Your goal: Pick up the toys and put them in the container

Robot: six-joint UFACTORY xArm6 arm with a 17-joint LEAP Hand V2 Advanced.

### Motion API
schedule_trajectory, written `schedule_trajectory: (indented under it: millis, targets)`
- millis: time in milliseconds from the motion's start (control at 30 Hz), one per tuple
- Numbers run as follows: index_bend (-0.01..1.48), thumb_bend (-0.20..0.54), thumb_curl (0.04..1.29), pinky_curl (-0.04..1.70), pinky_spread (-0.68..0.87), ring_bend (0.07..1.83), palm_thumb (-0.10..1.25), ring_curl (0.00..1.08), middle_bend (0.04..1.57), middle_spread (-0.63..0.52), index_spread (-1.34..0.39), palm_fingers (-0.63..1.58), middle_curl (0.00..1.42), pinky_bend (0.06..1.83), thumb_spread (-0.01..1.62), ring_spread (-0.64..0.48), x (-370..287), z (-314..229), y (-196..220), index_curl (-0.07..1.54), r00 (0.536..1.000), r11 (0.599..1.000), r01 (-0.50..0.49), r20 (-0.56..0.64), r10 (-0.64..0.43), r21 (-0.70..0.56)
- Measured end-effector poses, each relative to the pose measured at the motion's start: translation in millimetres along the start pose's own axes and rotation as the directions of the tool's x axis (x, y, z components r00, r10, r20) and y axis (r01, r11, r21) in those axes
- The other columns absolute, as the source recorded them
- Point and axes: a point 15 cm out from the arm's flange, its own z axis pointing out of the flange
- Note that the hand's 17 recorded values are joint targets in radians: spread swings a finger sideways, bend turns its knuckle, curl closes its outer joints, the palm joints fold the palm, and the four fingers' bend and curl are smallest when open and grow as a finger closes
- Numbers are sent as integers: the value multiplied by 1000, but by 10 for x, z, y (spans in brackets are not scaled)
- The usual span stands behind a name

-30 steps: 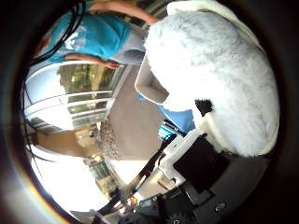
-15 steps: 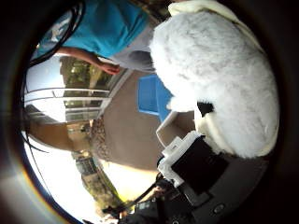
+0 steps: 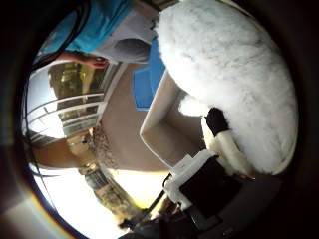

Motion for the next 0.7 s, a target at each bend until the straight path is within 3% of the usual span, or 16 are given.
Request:
schedule_trajectory:
  millis: [200, 500, 700]
  targets:
    - [81, -39, 488, 593, 422, 633, 609, 344, 221, 79, -518, -237, 430, 1037, 1135, 293, -51, -7, 38, 656, 998, 998, 66, 10, -66, -9]
    - [106, -30, 422, 485, 478, 505, 593, 302, 149, 121, -455, -133, 347, 919, 1127, 321, -24, -391, 138, 426, 997, 993, 74, 28, -77, 96]
    - [112, -31, 398, 440, 490, 488, 587, 301, 168, 158, -365, -77, 324, 877, 1128, 326, 447, -825, 796, 338, 999, 994, 23, 25, -26, 106]
